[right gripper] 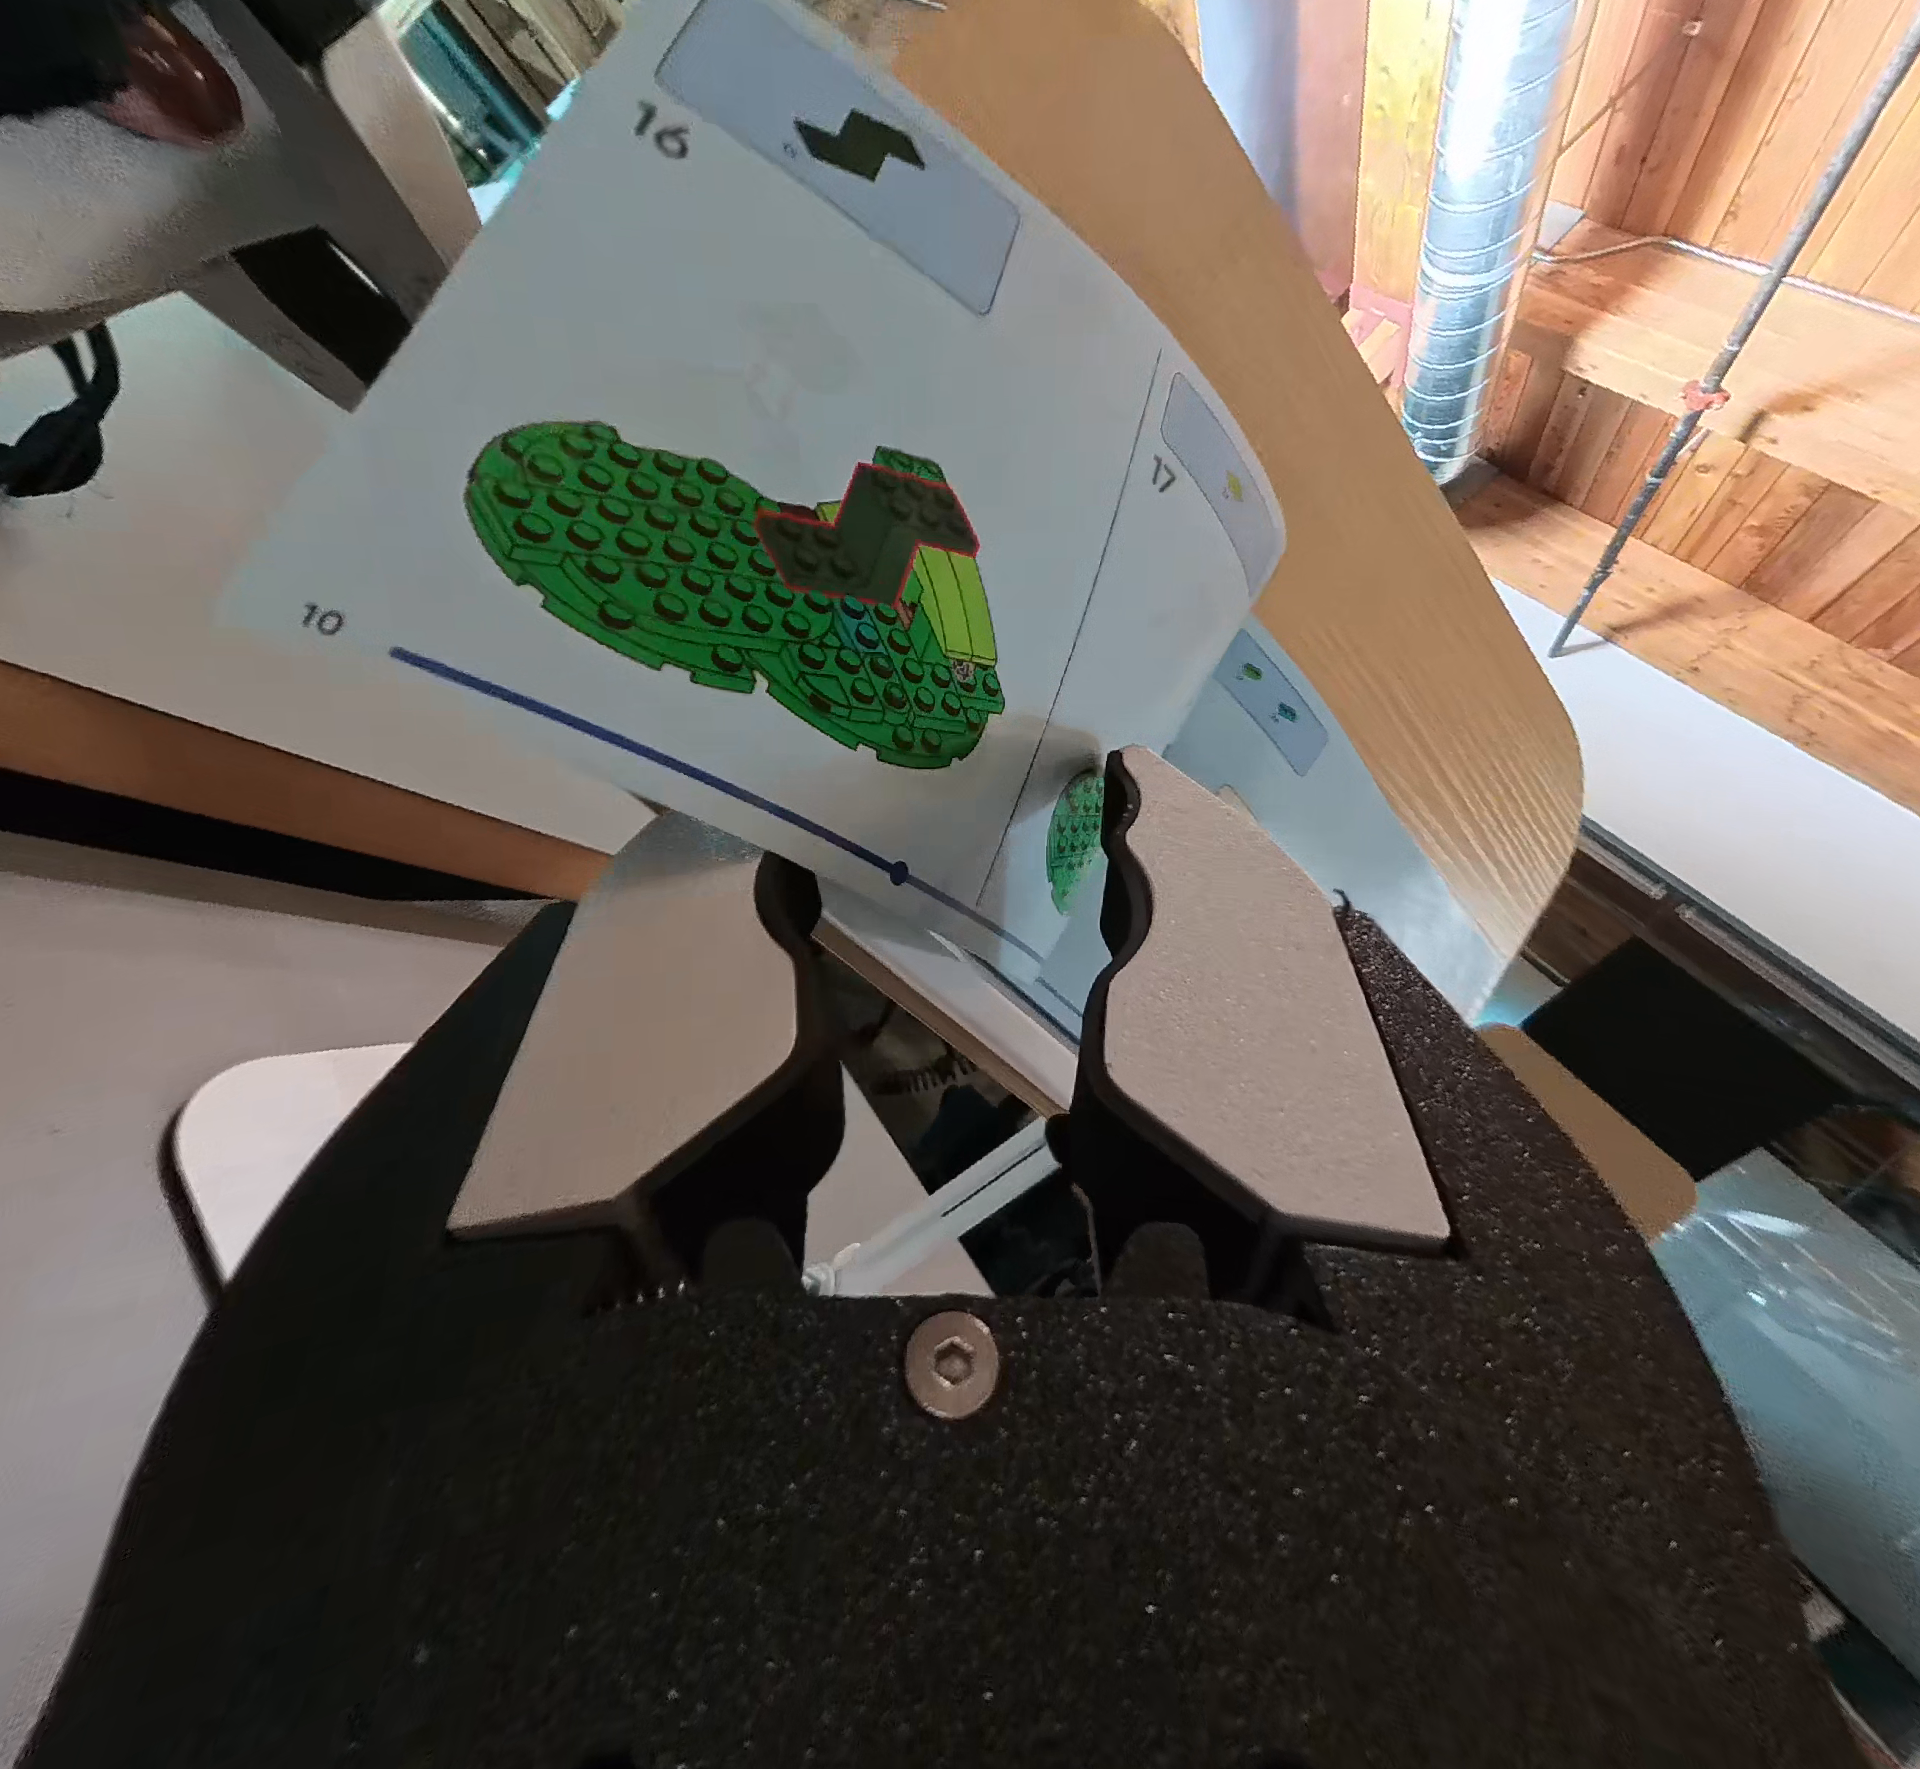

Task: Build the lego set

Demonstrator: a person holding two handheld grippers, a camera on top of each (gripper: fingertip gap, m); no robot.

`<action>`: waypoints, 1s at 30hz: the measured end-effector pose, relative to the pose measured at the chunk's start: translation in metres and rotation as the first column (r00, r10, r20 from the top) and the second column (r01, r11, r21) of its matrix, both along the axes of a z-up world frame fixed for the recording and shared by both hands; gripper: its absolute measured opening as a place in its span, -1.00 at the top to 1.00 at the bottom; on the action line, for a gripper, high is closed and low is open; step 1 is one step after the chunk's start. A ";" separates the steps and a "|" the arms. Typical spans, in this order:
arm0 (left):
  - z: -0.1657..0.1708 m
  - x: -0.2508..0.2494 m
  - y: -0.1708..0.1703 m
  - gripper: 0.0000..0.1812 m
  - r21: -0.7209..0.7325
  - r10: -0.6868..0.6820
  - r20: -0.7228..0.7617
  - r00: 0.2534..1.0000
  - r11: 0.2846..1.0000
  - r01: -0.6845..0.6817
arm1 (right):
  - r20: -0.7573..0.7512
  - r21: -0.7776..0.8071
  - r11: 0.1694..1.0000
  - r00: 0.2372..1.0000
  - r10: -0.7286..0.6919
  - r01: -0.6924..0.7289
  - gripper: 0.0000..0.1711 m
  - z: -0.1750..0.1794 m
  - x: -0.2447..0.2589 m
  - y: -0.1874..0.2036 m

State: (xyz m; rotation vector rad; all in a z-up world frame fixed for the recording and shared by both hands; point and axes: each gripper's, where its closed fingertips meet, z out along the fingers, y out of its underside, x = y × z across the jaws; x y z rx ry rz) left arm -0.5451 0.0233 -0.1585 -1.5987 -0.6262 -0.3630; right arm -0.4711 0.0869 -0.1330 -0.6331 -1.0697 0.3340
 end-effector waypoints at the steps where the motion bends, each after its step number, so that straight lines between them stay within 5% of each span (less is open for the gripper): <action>1: -0.001 0.000 0.000 0.73 0.000 -0.008 0.014 1.000 1.000 0.008 | 0.009 -0.006 1.000 1.000 0.003 -0.003 0.39 -0.001 -0.001 0.000; 13: -0.028 -0.006 -0.008 0.83 0.101 -0.127 0.259 0.957 0.989 0.104 | 0.075 -0.083 0.995 0.996 0.053 -0.046 0.25 -0.009 -0.013 -0.013; 18: -0.066 0.000 -0.008 0.85 -0.084 -0.134 0.294 0.946 0.983 0.166 | 0.159 -0.111 0.988 0.980 0.121 -0.104 0.22 -0.020 -0.023 -0.028; 22: -0.059 0.007 -0.016 0.87 -0.135 -0.165 0.233 0.958 0.970 0.200 | 0.229 -0.121 0.978 0.953 0.197 -0.173 0.21 -0.031 -0.029 -0.042; 26: -0.012 0.006 -0.025 0.86 0.100 -0.210 0.163 0.964 0.976 0.195 | 0.258 -0.107 0.971 0.937 0.235 -0.214 0.19 -0.037 -0.033 -0.052; 30: 0.024 0.012 -0.037 0.61 0.339 -0.306 0.135 0.942 0.908 0.246 | 0.266 -0.118 0.965 0.929 0.257 -0.234 0.18 -0.040 -0.034 -0.056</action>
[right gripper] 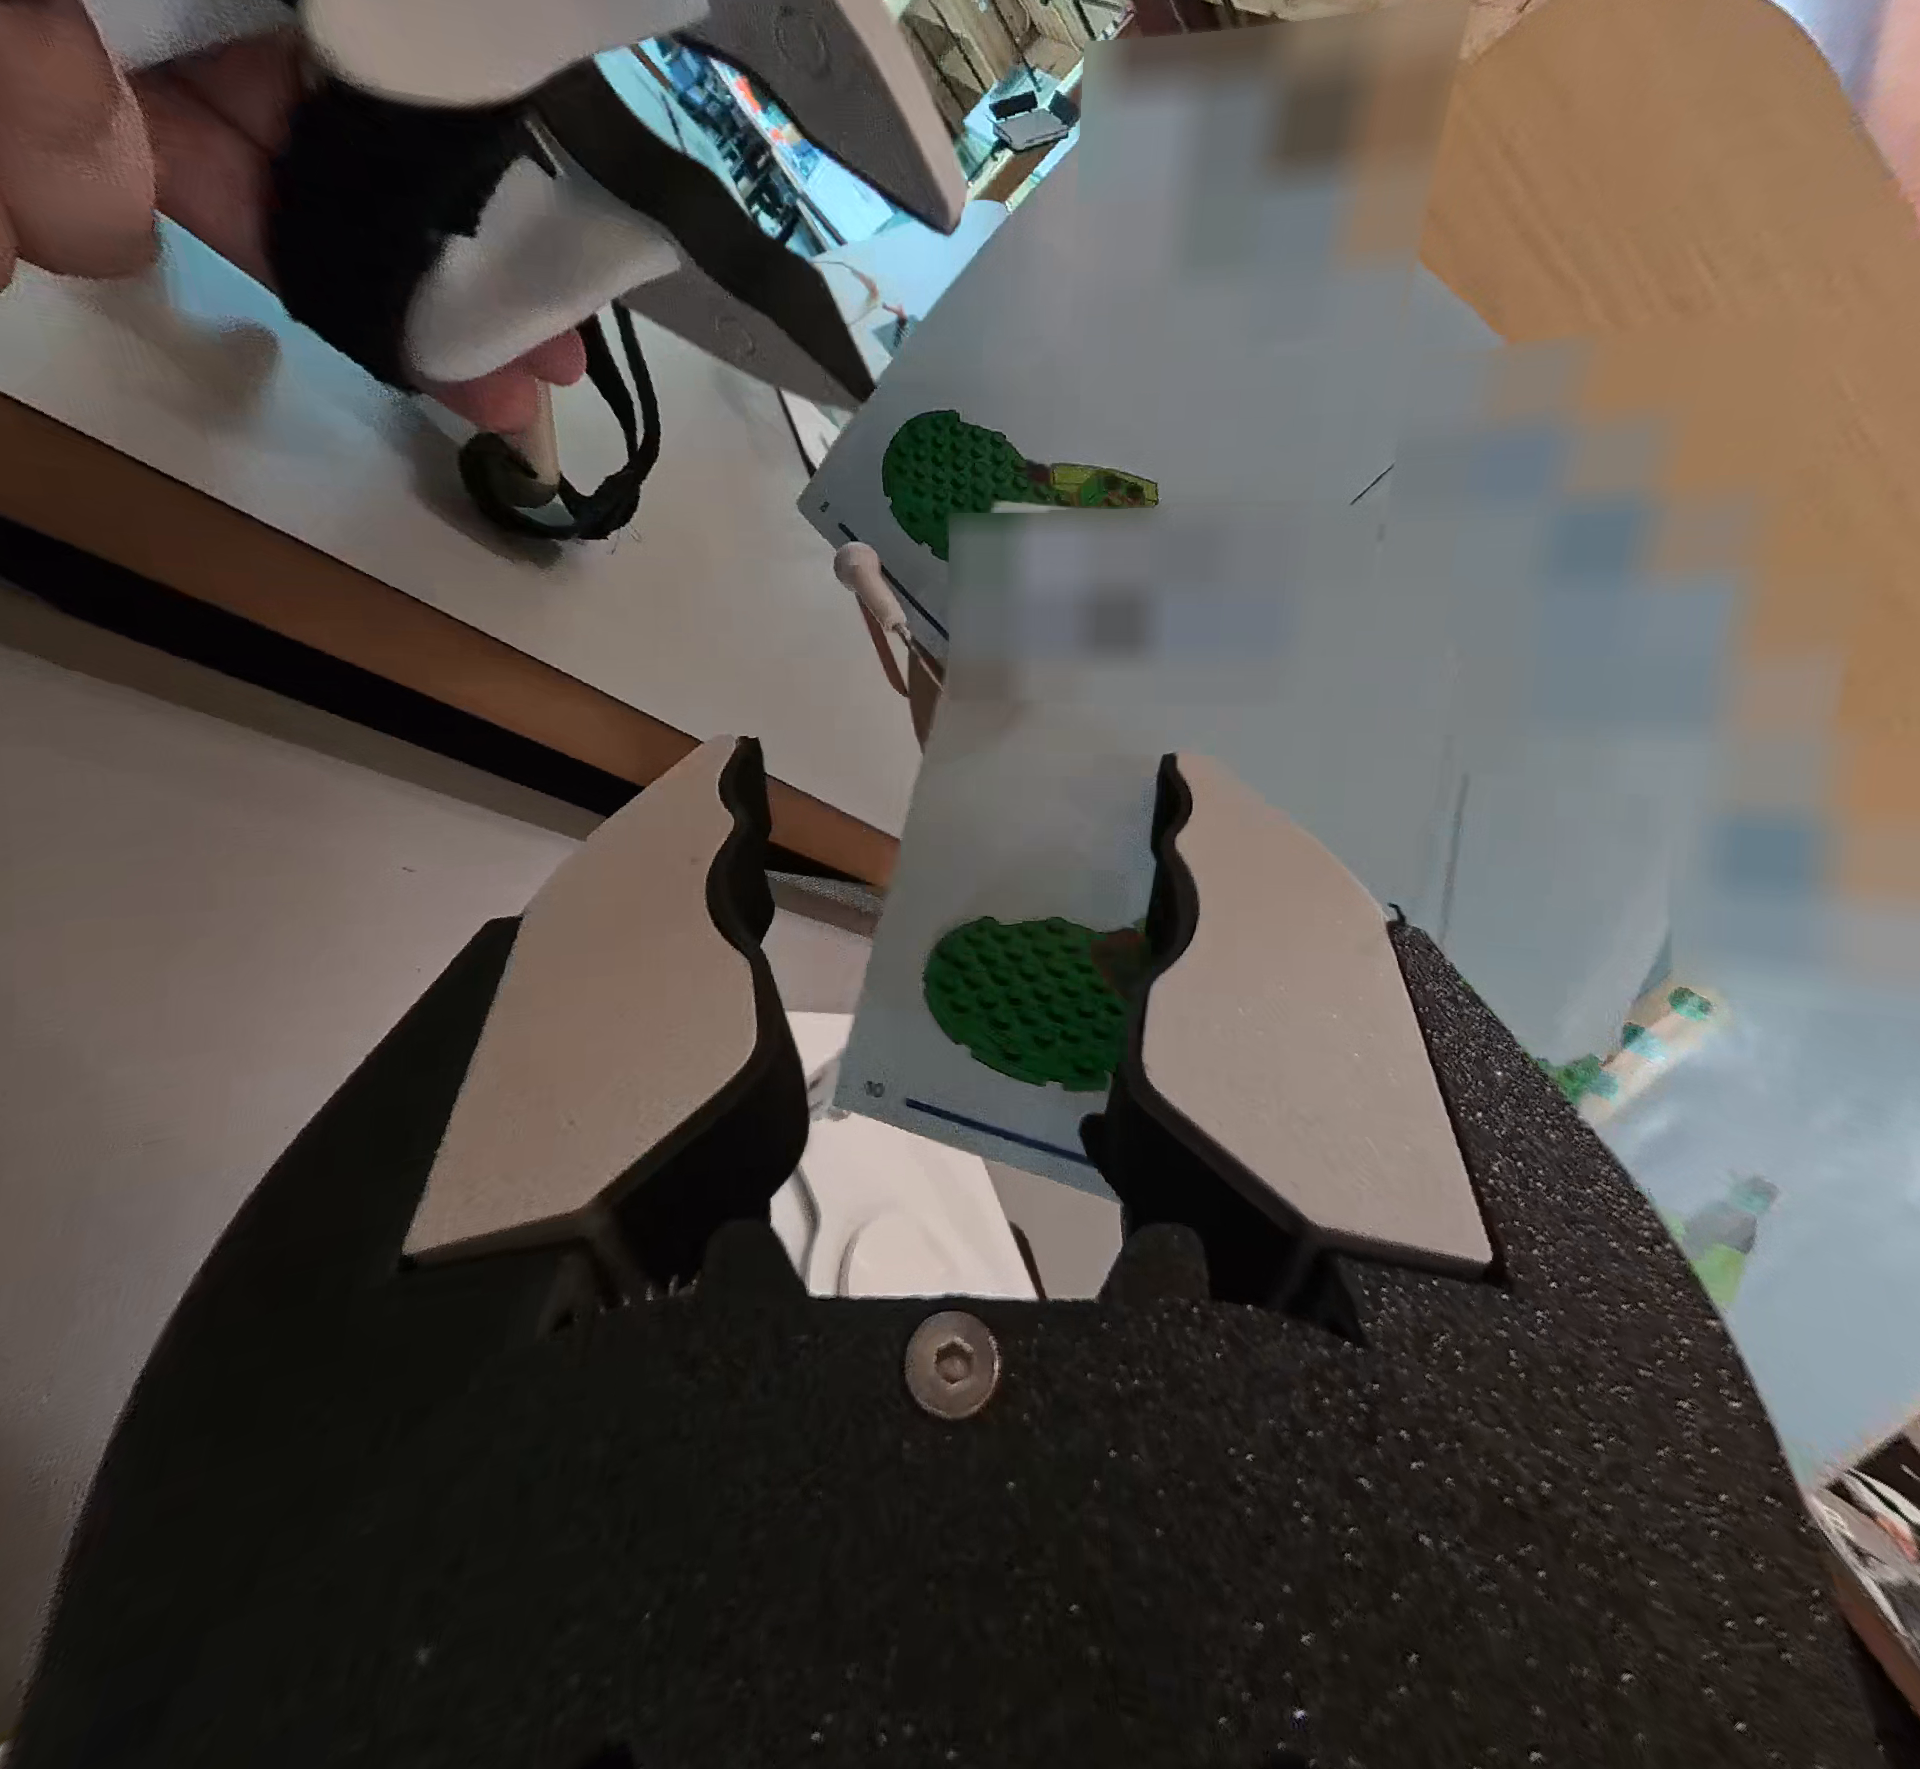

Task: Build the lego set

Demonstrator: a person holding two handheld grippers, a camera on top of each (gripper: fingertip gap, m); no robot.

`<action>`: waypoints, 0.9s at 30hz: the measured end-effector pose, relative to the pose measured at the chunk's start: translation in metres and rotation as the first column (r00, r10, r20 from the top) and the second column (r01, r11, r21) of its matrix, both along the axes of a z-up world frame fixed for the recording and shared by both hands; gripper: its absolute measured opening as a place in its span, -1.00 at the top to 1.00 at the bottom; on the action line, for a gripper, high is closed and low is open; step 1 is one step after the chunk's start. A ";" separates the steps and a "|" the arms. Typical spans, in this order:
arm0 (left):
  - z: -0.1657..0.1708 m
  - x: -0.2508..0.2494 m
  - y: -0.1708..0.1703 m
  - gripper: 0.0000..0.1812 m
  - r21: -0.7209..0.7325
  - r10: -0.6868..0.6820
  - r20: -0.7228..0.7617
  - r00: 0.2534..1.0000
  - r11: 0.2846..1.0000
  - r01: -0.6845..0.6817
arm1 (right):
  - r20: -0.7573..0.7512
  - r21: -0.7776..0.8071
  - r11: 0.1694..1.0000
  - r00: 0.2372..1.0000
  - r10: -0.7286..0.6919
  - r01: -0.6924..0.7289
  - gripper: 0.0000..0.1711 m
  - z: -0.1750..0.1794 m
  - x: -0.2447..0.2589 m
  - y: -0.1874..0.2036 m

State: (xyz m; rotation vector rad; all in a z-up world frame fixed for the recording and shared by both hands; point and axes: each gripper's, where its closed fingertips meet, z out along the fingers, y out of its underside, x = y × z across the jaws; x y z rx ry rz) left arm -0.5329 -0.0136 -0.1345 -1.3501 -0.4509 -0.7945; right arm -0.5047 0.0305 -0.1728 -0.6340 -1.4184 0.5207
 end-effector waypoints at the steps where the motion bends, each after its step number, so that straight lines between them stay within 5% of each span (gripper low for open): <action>1: -0.003 0.001 0.001 0.57 -0.023 -0.006 -0.012 1.000 1.000 0.006 | 0.001 -0.005 1.000 1.000 0.002 -0.002 0.17 0.000 0.000 0.000; 4: -0.021 0.006 0.009 0.55 -0.170 0.000 -0.087 0.996 0.985 -0.015 | 0.002 -0.023 1.000 1.000 0.013 -0.013 0.17 -0.001 0.000 0.000; 8: -0.028 0.034 0.021 0.65 -0.235 -0.146 -0.109 0.983 0.965 0.117 | 0.014 -0.042 0.998 0.998 0.055 -0.054 0.14 0.001 0.002 -0.004; 12: -0.031 0.044 0.025 0.71 -0.274 -0.185 -0.120 0.975 0.950 0.147 | 0.019 -0.191 0.956 0.973 0.231 -0.223 0.11 0.029 0.021 -0.017; 16: -0.044 0.043 0.022 0.72 -0.360 -0.180 -0.133 0.975 0.925 0.121 | -0.007 -0.367 0.905 0.973 0.231 -0.217 0.15 0.061 0.052 0.026; 20: -0.057 0.041 0.025 0.64 -0.438 -0.178 -0.164 0.970 0.894 0.090 | 0.165 -0.581 0.798 0.937 0.309 -0.161 0.24 0.031 0.075 0.069; 23: -0.068 0.041 0.033 0.49 -0.504 -0.174 -0.199 0.964 0.862 0.051 | 0.347 -0.548 0.833 0.887 0.306 -0.074 0.14 -0.010 0.081 0.084; 27: -0.072 0.052 0.044 0.43 -0.510 -0.225 -0.218 0.950 0.856 0.086 | 0.305 -0.576 0.803 0.871 0.385 -0.154 0.14 -0.008 0.073 0.066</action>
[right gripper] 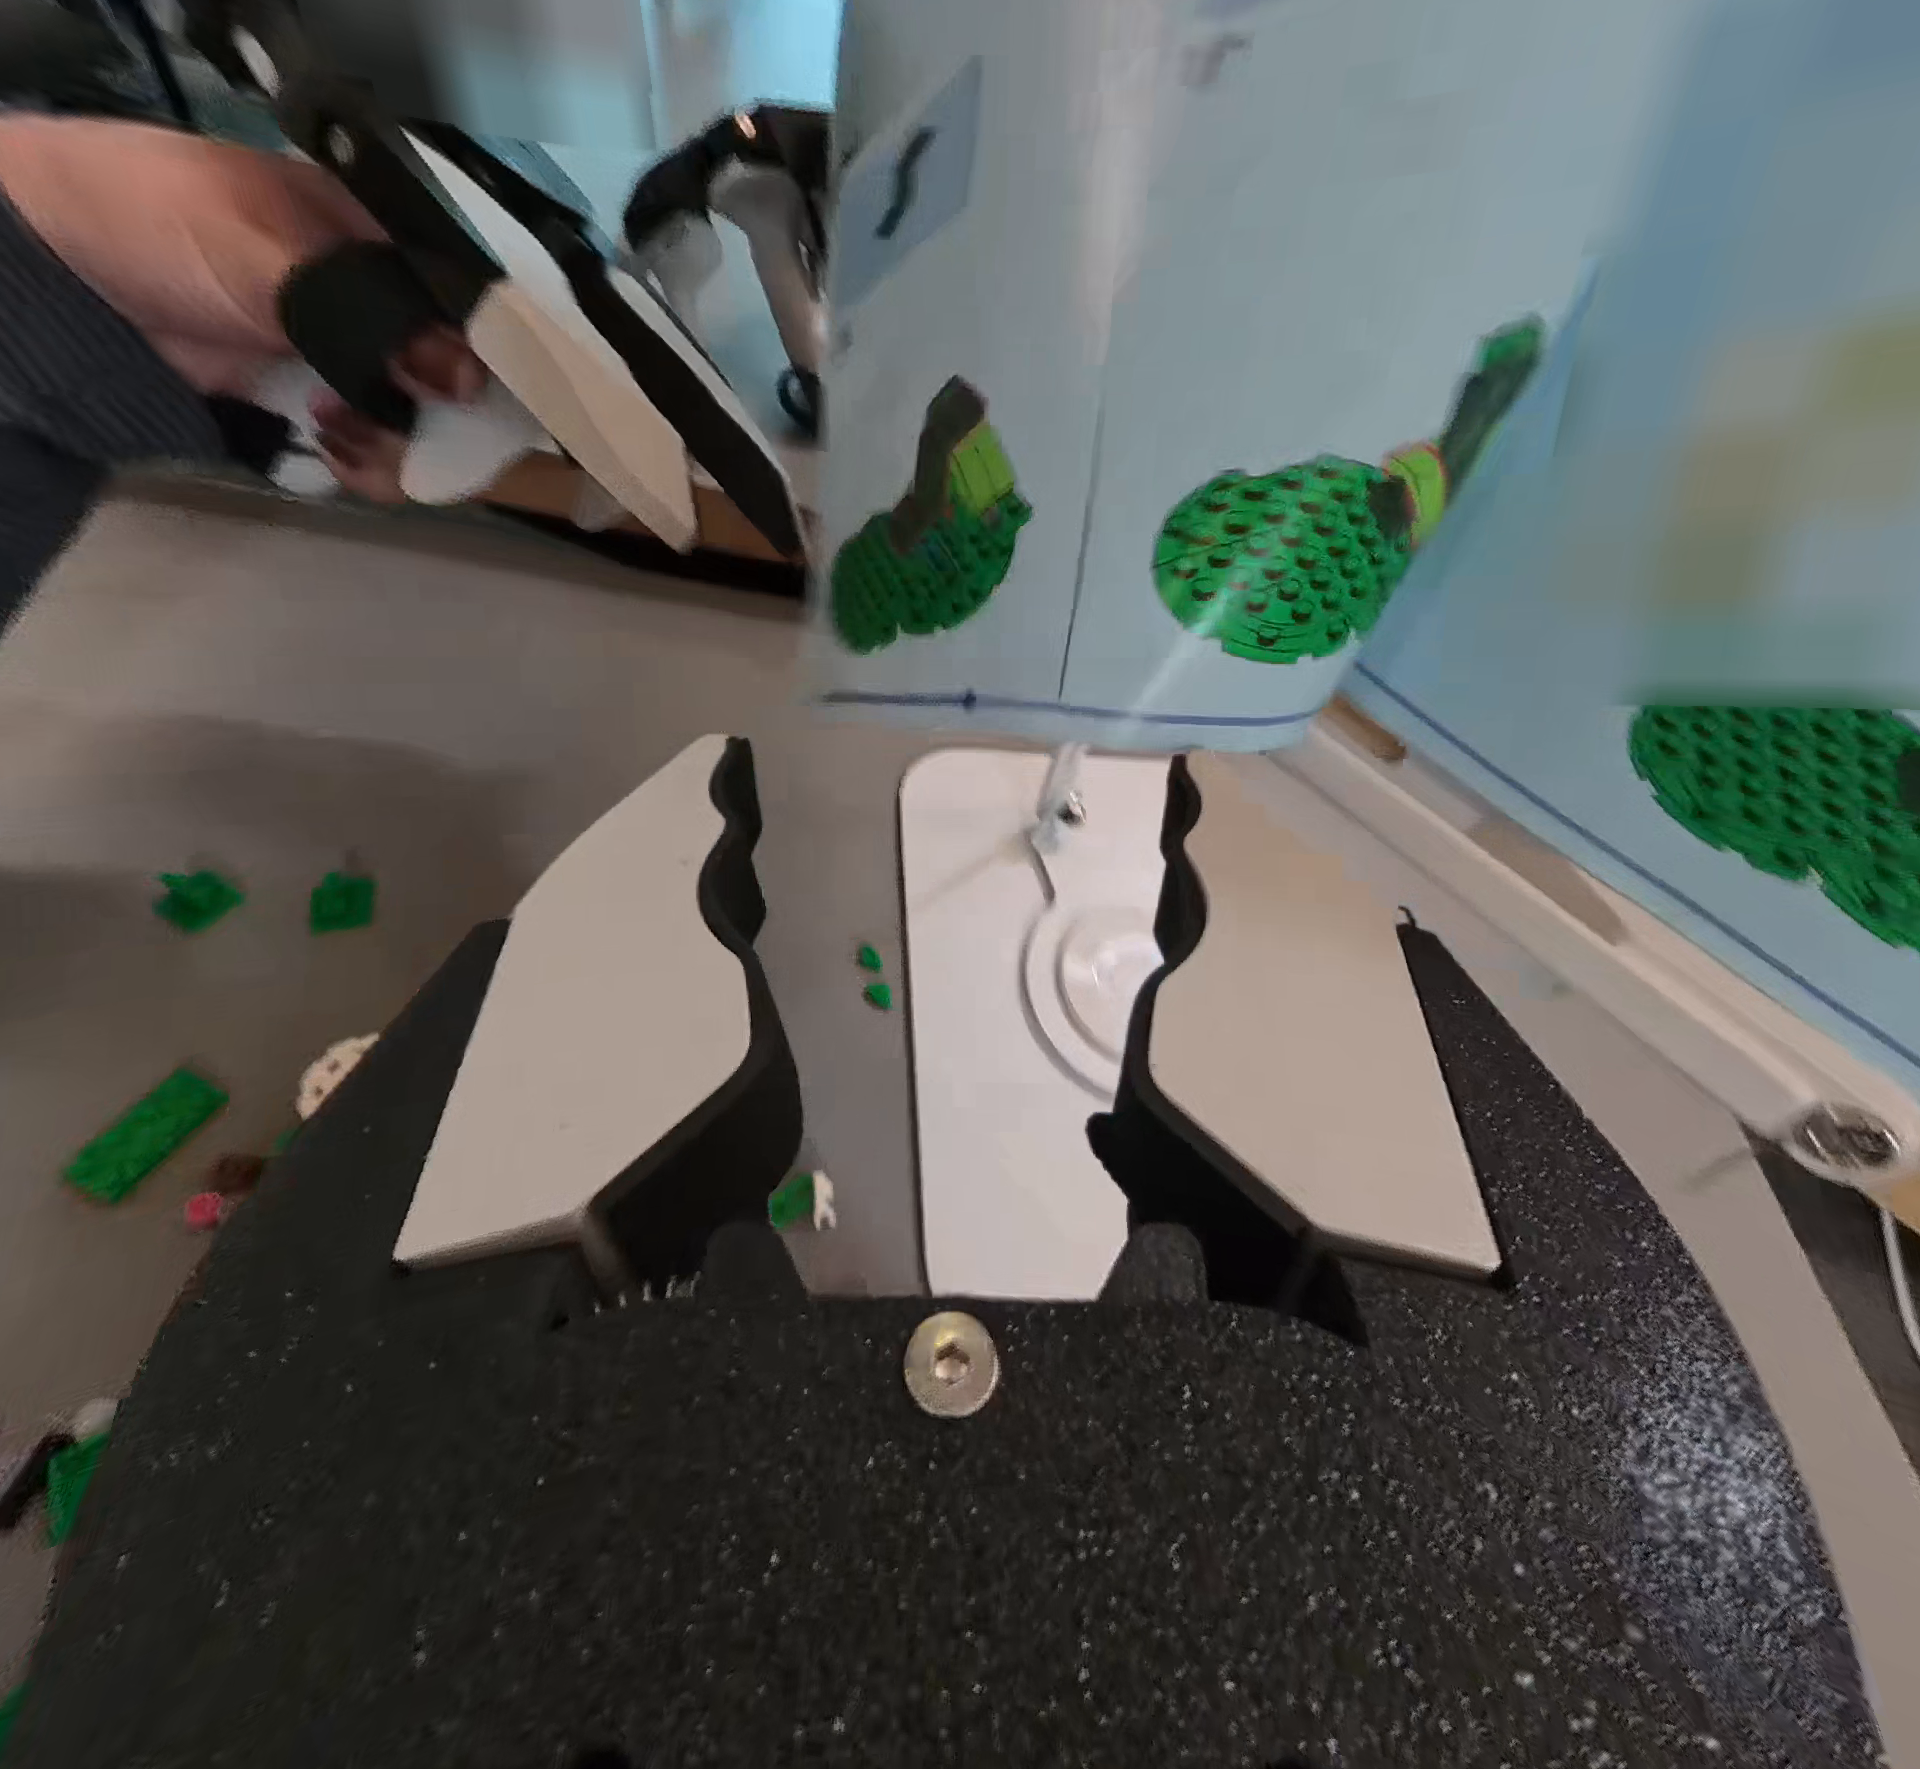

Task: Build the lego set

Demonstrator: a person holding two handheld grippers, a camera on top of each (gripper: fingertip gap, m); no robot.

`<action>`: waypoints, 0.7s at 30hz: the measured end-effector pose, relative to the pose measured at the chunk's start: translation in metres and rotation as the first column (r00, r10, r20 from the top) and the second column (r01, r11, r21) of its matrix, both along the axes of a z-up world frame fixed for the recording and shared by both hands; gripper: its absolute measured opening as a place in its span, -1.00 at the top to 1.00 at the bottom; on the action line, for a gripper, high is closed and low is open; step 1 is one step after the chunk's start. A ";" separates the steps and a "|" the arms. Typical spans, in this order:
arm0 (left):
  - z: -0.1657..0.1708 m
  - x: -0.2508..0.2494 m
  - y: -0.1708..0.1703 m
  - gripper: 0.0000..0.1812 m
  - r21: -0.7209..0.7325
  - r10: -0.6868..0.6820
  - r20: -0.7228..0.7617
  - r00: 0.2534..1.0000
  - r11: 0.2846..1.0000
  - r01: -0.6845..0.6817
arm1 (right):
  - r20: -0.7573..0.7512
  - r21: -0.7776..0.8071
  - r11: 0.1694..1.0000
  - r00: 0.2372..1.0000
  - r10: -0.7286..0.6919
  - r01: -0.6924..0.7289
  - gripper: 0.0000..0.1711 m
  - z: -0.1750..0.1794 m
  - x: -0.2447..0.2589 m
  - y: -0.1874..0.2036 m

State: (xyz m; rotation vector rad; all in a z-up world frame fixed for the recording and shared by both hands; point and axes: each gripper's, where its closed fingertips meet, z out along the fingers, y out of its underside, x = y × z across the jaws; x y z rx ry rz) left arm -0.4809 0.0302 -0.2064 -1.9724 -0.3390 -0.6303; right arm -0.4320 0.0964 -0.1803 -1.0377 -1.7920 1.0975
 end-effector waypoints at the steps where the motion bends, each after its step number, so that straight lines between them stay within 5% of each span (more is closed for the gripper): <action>1: 0.004 0.004 0.003 0.42 0.031 -0.021 0.015 1.000 0.999 0.020 | -0.017 0.001 1.000 1.000 0.016 -0.016 0.15 0.003 -0.002 -0.005; 9: 0.033 0.012 0.002 0.61 0.213 -0.100 0.106 0.989 0.974 0.076 | -0.022 0.083 0.995 0.998 0.054 -0.052 0.19 0.003 -0.014 -0.031; 16: 0.055 -0.016 -0.006 0.91 0.342 0.030 0.095 0.995 0.938 -0.061 | 0.004 0.111 0.991 0.997 0.078 -0.078 0.20 -0.008 -0.024 -0.045; 21: 0.065 -0.028 -0.010 0.90 0.403 0.095 0.078 0.992 0.907 -0.119 | 0.063 0.152 0.979 0.990 0.126 -0.134 0.28 -0.021 -0.025 -0.058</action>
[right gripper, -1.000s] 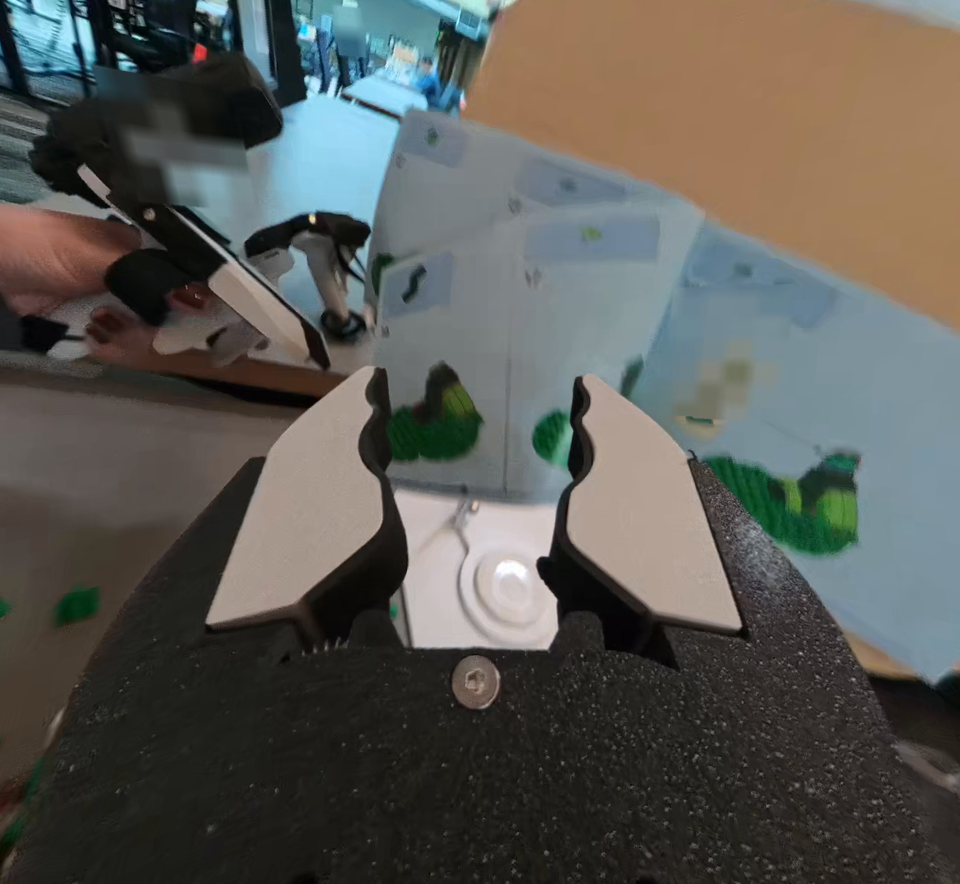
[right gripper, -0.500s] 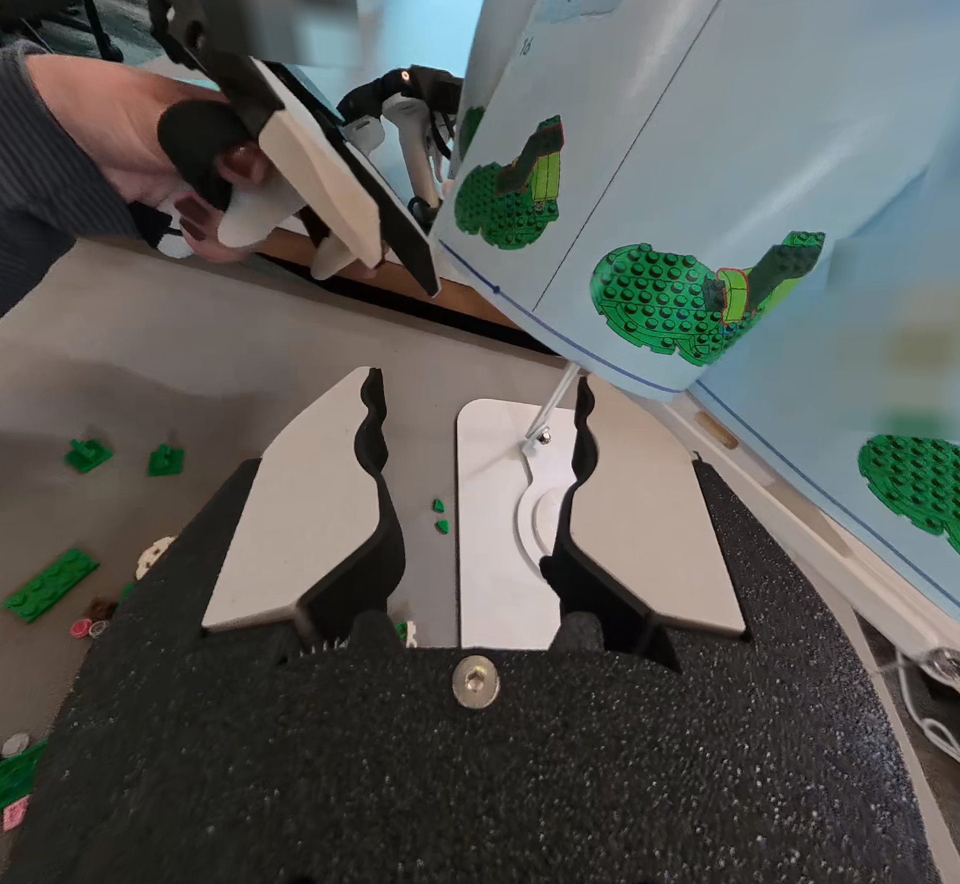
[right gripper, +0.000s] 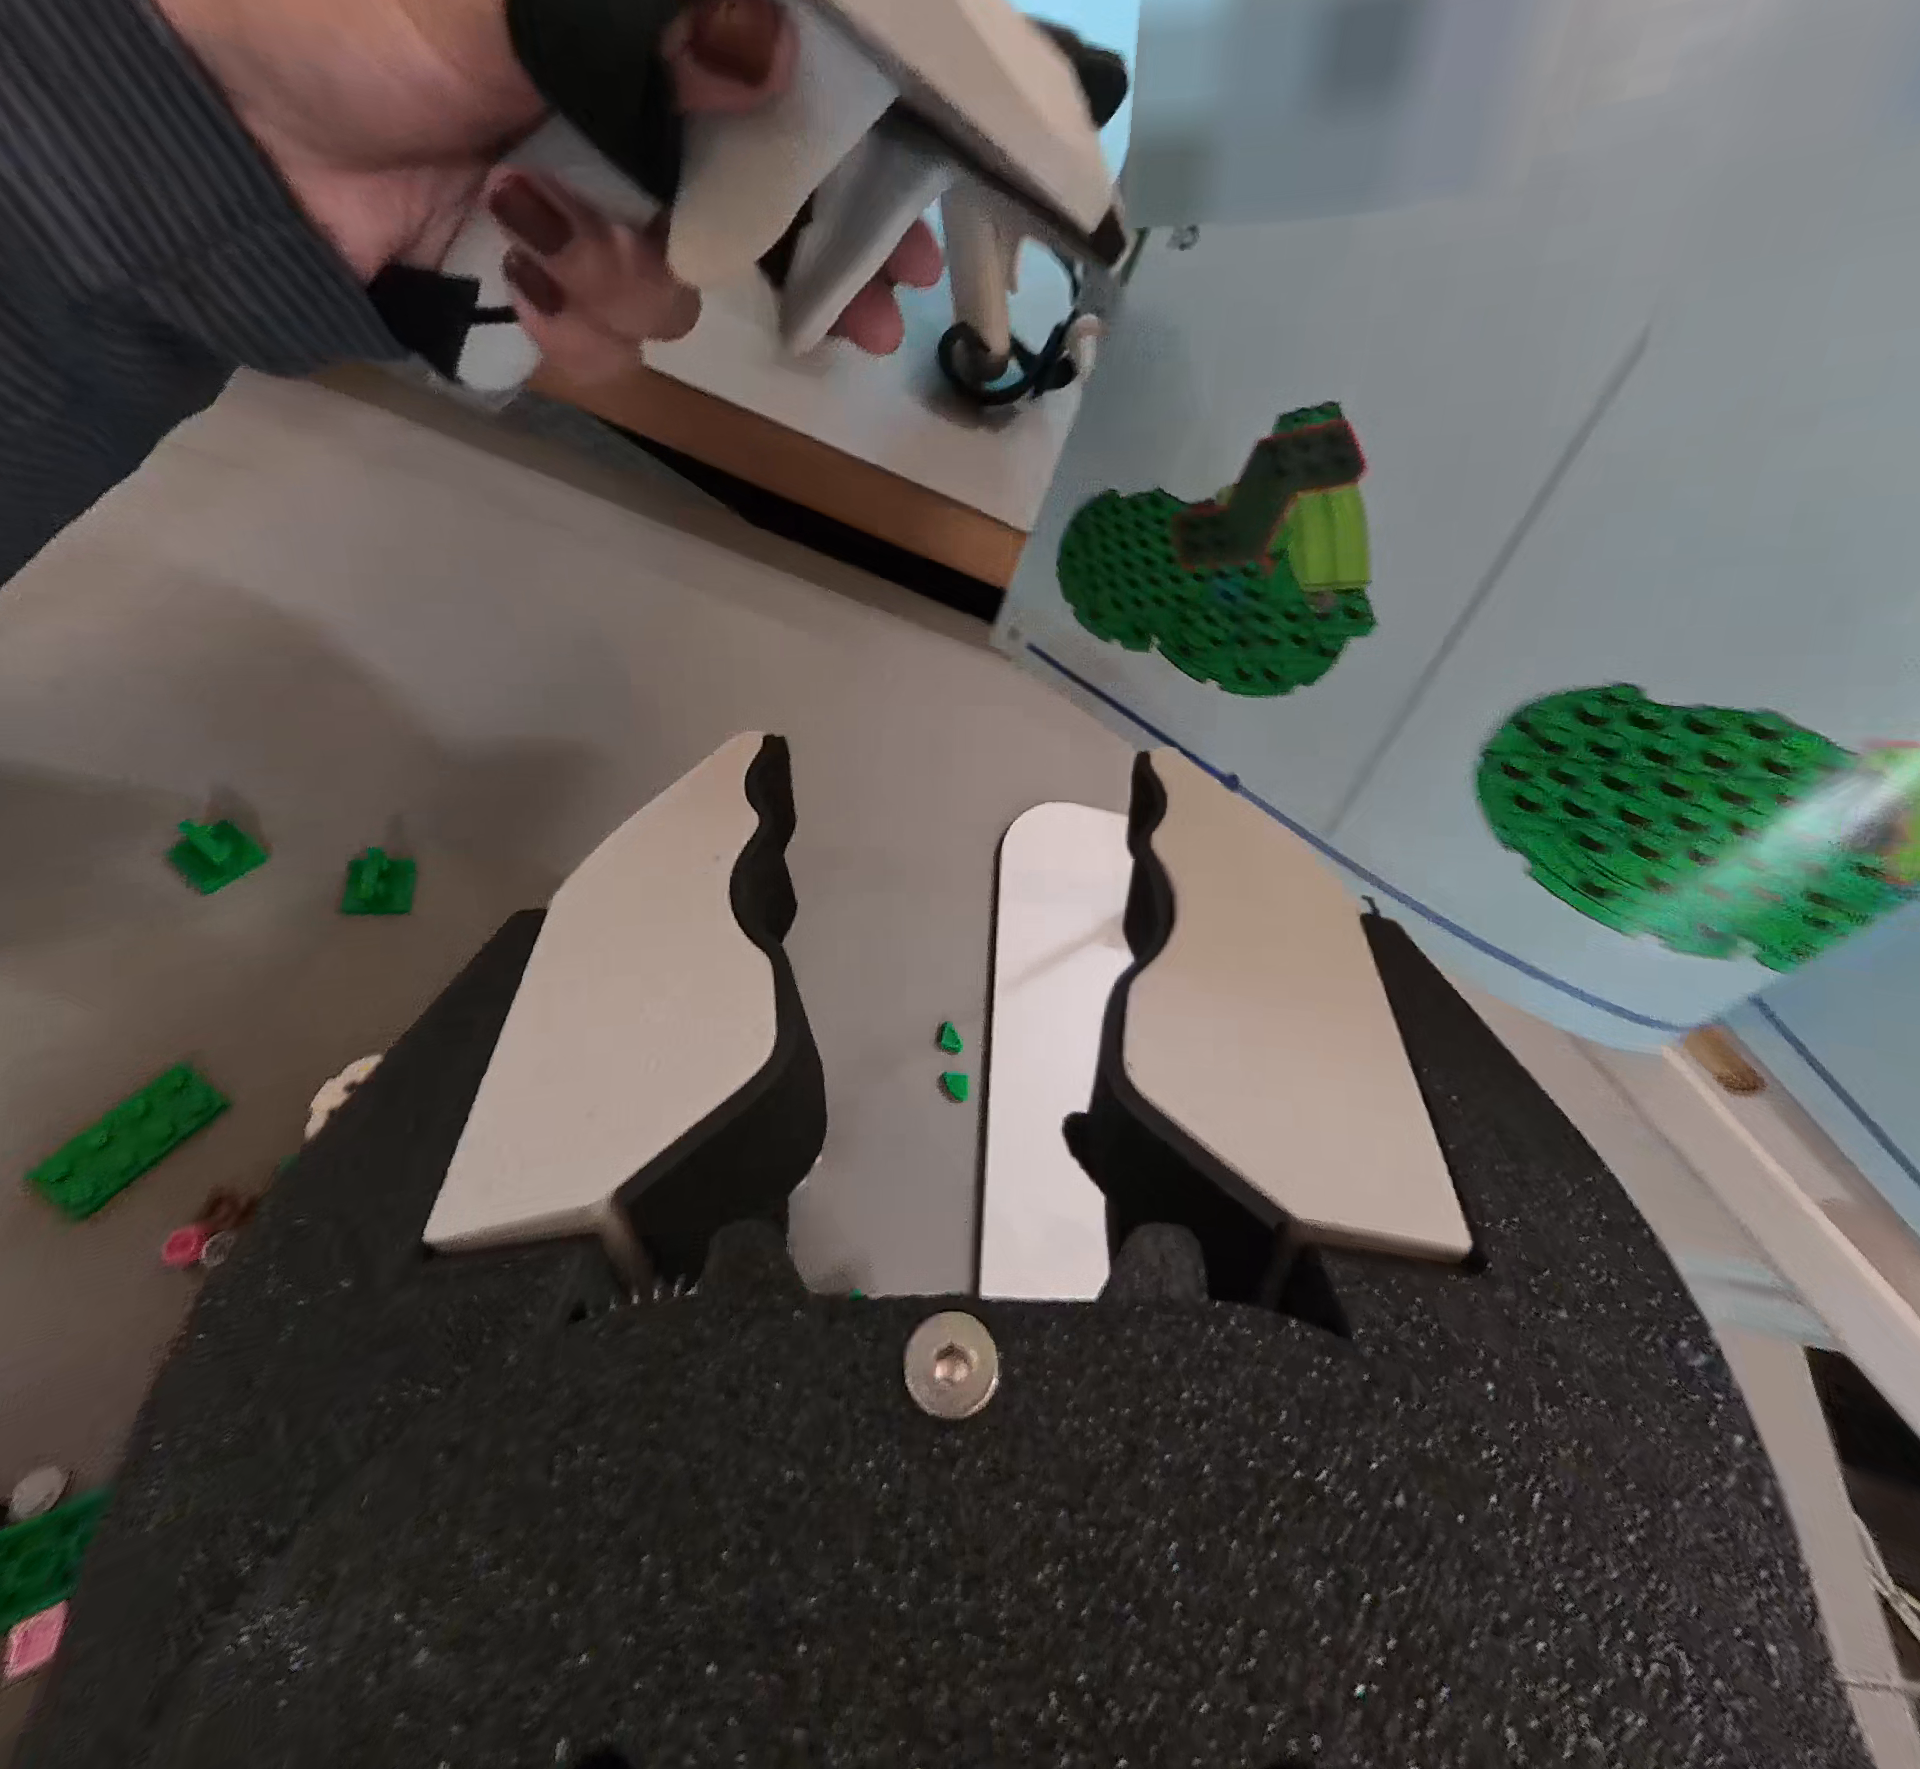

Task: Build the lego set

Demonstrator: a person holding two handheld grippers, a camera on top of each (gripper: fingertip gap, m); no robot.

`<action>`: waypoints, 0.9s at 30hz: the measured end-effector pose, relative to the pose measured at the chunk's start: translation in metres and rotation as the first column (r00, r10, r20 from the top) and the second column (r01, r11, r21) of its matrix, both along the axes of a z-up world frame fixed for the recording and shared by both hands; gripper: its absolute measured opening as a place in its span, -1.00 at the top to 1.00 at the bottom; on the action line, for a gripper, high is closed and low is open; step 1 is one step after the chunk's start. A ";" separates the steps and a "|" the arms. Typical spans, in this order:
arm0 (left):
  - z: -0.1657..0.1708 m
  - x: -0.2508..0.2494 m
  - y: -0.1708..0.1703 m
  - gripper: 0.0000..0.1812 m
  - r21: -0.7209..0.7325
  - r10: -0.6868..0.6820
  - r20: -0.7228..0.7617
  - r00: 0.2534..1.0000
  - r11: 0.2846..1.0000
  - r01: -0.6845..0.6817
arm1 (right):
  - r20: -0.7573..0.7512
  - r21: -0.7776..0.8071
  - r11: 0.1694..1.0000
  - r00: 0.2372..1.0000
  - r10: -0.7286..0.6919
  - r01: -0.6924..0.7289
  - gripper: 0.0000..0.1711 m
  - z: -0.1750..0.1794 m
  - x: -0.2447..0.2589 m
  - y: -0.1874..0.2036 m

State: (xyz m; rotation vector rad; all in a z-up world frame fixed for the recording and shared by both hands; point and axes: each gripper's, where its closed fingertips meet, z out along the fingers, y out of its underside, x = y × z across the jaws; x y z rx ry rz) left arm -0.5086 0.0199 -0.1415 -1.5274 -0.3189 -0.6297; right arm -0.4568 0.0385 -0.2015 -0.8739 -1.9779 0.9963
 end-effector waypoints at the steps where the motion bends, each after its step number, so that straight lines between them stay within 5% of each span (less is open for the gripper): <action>1: 0.001 -0.001 0.000 0.91 0.003 0.005 -0.002 1.000 1.000 -0.005 | 0.022 0.008 1.000 1.000 0.008 -0.008 0.31 -0.003 0.002 -0.001; 10: -0.012 0.011 0.001 1.00 -0.082 -0.078 0.022 0.997 0.993 0.079 | 0.307 0.003 1.000 0.952 0.008 -0.010 0.37 -0.022 0.051 0.019; 14: -0.037 0.018 0.004 0.99 -0.233 -0.115 0.027 0.993 0.965 0.118 | 0.324 0.003 0.994 0.940 -0.106 0.111 0.35 -0.018 0.067 0.050; 18: -0.060 0.025 0.011 0.53 -0.350 -0.145 0.018 0.989 0.926 0.142 | 0.176 -0.065 0.983 0.971 -0.159 0.173 0.30 0.004 0.057 0.069; 21: -0.053 0.038 0.018 0.41 -0.289 -0.209 0.019 0.978 0.935 0.205 | 0.104 -0.104 0.984 0.986 -0.130 0.141 0.30 0.015 0.052 0.064; 27: -0.024 0.044 0.022 0.59 -0.111 -0.243 0.006 0.970 0.964 0.242 | 0.101 -0.082 0.993 0.992 -0.076 0.084 0.31 0.014 0.049 0.048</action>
